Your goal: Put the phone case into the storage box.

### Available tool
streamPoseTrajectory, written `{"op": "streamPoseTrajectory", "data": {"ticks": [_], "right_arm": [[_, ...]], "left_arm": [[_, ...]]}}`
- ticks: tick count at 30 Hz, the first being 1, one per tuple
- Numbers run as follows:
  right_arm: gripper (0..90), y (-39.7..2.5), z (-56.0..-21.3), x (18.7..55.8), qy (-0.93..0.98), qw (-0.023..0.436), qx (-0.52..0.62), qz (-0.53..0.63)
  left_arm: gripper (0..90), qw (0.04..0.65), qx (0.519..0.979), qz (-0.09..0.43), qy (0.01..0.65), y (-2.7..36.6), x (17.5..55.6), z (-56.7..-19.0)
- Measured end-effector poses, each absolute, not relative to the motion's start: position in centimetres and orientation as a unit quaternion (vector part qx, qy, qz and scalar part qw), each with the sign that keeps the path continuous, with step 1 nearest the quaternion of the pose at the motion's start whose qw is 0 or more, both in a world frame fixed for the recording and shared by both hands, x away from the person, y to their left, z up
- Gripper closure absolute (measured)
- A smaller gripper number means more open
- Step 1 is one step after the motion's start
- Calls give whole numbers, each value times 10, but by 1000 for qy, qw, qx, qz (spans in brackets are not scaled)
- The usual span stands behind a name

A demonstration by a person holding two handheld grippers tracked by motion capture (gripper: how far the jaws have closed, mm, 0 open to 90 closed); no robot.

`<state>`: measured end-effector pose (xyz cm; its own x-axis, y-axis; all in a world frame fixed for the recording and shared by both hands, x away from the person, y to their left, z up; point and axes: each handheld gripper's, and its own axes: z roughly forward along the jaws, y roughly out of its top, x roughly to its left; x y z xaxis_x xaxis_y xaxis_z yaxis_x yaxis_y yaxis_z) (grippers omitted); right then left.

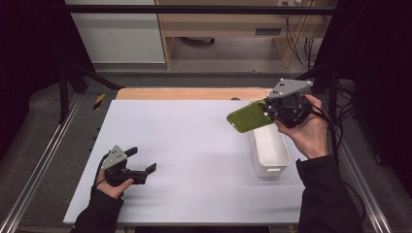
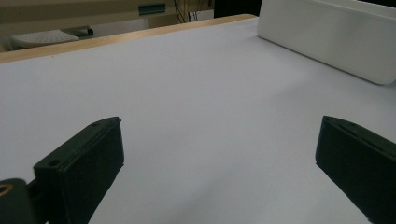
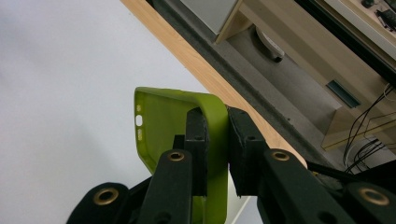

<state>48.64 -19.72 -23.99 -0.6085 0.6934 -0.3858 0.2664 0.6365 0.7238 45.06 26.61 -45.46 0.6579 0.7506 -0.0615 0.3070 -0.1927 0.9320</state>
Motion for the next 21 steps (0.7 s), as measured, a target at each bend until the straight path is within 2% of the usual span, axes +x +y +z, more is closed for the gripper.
{"op": "streamPoseTrajectory", "data": {"ticks": [21], "right_arm": [[795, -207, -230, 494, 843, 373, 281, 265]], "left_arm": [[10, 524, 745, 211, 354, 266, 450, -455]]}}
